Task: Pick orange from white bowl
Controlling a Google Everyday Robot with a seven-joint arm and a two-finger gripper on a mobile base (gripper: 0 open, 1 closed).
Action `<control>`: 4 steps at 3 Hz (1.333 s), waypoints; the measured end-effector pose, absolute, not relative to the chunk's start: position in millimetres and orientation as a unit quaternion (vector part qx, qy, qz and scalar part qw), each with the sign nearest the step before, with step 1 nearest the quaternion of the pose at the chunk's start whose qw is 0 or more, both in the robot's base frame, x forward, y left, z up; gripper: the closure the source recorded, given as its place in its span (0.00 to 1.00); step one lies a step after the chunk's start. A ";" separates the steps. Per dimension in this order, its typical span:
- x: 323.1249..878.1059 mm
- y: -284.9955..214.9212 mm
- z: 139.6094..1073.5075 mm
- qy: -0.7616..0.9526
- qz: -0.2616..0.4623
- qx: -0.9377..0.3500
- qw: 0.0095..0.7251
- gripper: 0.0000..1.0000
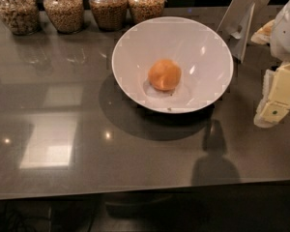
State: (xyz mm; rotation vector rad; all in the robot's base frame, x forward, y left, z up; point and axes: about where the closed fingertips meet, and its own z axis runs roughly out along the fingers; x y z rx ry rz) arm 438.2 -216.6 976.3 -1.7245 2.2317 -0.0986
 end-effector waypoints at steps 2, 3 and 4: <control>444.2 -206.2 979.5 0.763 -0.023 -0.616 0.194 0.00; 465.6 -181.0 981.5 0.725 0.005 -0.637 0.260 0.00; 497.9 -149.8 985.4 0.686 0.026 -0.655 0.315 0.00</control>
Offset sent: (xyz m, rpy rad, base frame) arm 0.0145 0.0251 0.0038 0.1402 -0.0938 0.1199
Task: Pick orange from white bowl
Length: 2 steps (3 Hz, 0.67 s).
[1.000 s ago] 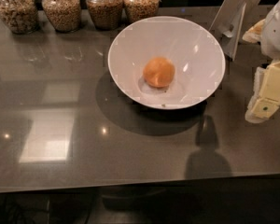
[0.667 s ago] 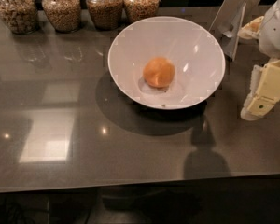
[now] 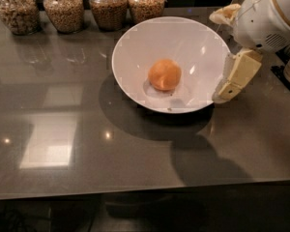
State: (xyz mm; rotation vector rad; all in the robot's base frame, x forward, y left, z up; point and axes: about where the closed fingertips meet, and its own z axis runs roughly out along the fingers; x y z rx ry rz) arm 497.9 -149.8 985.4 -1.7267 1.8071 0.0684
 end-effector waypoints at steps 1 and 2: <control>531.0 -127.3 984.1 0.657 0.031 -0.666 0.351 0.00; 555.4 -112.4 973.2 0.642 0.032 -0.674 0.365 0.00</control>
Offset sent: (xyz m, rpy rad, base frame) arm 0.0882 0.0512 -0.0258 0.0853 -0.1204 0.1134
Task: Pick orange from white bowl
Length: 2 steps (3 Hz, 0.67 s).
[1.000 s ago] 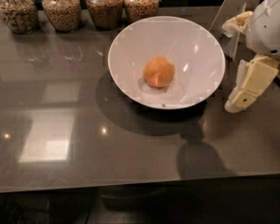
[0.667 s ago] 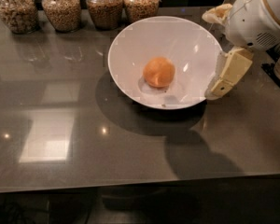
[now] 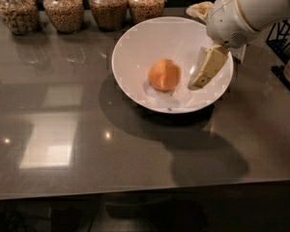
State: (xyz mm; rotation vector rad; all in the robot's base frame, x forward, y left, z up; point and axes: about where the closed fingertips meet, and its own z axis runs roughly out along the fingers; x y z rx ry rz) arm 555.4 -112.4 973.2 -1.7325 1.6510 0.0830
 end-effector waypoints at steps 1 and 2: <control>572.7 -101.2 953.8 0.635 0.035 -0.681 0.364 0.00; 585.2 -91.2 933.5 0.632 0.037 -0.688 0.354 0.00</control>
Offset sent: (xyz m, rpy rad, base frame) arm 0.0478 0.0307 -0.0681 -0.0383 0.0292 0.0510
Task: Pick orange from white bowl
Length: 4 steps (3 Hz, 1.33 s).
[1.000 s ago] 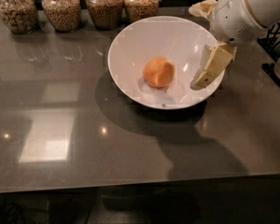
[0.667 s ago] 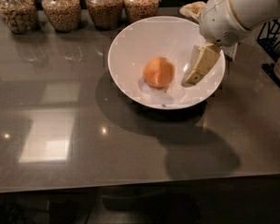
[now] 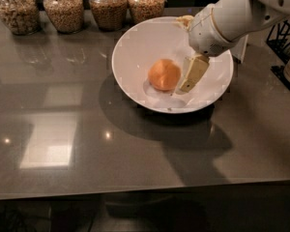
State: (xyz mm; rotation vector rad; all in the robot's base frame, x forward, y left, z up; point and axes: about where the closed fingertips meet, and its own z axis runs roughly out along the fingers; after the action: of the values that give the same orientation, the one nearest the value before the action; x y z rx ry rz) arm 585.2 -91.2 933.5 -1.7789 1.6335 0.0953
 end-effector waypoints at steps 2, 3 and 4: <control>606.9 -68.4 897.4 0.635 0.051 -0.697 0.330 0.00; 611.9 -60.3 882.1 0.636 0.056 -0.702 0.315 0.00; 615.3 -59.7 867.1 0.642 0.057 -0.705 0.297 0.00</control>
Offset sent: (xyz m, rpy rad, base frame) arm 0.0328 0.0347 -0.0533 -0.0281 0.0809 0.0273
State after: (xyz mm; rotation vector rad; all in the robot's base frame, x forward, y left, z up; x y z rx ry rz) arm 615.3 -59.7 867.1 -1.8740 1.7056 0.1511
